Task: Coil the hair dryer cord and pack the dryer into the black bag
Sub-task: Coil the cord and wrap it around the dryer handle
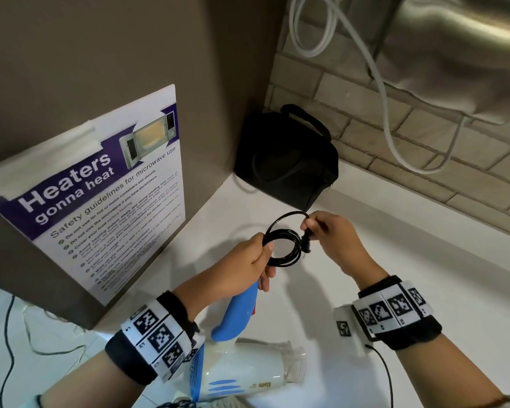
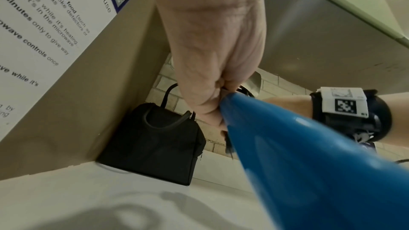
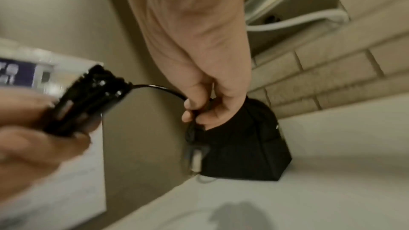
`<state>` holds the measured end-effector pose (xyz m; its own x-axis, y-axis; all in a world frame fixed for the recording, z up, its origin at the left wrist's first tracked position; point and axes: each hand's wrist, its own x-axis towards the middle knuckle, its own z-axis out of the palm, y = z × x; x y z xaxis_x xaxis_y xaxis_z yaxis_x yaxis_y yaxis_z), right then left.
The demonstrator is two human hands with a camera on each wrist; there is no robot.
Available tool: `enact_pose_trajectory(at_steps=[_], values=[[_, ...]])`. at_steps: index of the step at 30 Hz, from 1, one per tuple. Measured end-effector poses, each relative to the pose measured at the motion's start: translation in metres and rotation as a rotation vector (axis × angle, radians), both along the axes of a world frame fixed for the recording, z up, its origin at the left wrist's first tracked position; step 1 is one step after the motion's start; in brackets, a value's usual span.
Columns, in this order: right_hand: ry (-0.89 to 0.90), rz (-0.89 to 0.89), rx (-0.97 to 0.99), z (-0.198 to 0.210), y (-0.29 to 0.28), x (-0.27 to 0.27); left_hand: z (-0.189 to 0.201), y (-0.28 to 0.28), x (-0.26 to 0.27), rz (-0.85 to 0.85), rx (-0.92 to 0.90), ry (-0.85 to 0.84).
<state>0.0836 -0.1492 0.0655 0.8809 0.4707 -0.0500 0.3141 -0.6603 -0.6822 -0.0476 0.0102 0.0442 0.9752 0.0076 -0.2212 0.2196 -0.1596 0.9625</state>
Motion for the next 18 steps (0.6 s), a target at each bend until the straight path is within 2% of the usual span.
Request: enact_pose_trajectory(at_steps=[3,5,11,18], values=[[0.388,-0.054,0.401,0.002,0.008,-0.008,0.000,0.001,0.001,0.014,0.004,0.013],[0.532,-0.065,0.522,0.003,0.013,-0.013,0.001,0.000,0.001,0.018,0.004,0.018],[0.653,-0.097,0.543,0.005,0.012,-0.016,-0.001,0.004,0.001,0.037,-0.017,0.031],[0.834,-0.012,0.529,0.011,0.016,-0.025,0.001,0.003,0.003,0.015,0.063,0.009]])
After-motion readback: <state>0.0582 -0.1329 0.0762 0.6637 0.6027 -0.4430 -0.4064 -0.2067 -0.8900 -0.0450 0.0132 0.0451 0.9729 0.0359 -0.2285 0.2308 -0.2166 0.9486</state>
